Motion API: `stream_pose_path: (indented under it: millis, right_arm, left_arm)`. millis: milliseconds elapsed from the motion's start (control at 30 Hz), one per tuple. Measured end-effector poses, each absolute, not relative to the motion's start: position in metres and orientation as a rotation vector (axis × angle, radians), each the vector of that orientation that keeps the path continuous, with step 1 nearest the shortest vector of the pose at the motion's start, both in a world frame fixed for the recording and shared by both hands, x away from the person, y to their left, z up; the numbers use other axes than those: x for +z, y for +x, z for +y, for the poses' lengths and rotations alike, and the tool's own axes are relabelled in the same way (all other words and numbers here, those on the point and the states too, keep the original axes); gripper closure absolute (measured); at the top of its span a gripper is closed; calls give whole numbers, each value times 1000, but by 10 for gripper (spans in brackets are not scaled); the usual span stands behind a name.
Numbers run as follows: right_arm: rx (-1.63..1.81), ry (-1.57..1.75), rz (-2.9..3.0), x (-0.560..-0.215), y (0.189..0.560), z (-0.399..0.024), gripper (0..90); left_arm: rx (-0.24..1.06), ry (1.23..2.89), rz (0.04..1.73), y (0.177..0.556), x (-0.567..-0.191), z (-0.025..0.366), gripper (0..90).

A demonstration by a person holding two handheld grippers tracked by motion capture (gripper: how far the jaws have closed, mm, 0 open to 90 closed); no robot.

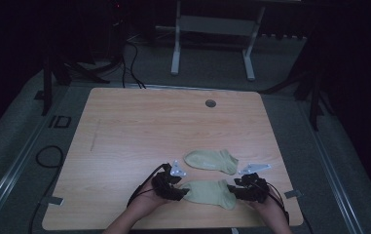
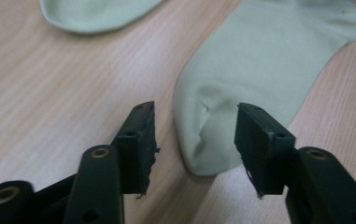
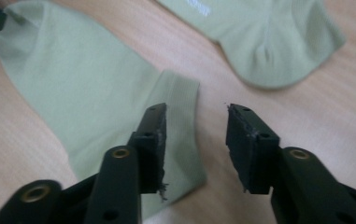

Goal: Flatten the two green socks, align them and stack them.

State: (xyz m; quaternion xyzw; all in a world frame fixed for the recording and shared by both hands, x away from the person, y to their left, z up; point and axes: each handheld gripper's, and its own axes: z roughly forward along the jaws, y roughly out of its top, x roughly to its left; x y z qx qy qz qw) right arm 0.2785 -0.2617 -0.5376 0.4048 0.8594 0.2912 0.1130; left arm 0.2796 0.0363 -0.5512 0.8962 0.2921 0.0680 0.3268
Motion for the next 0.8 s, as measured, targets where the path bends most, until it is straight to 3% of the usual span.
stream_pose_path:
  millis: [300, 467, 800]
  right_arm:
    - [771, 1126, 2553, -549, 267, -257, 653]
    - [767, 1094, 2547, -550, 261, -251, 816]
    - [831, 1094, 2513, -531, 261, -251, 835]
  left_arm:
    - [189, 2366, 747, 273, -558, 36, 697]
    - [185, 2348, 772, 271, -559, 35, 851]
    - [225, 2294, 794, 275, -537, 38, 870]
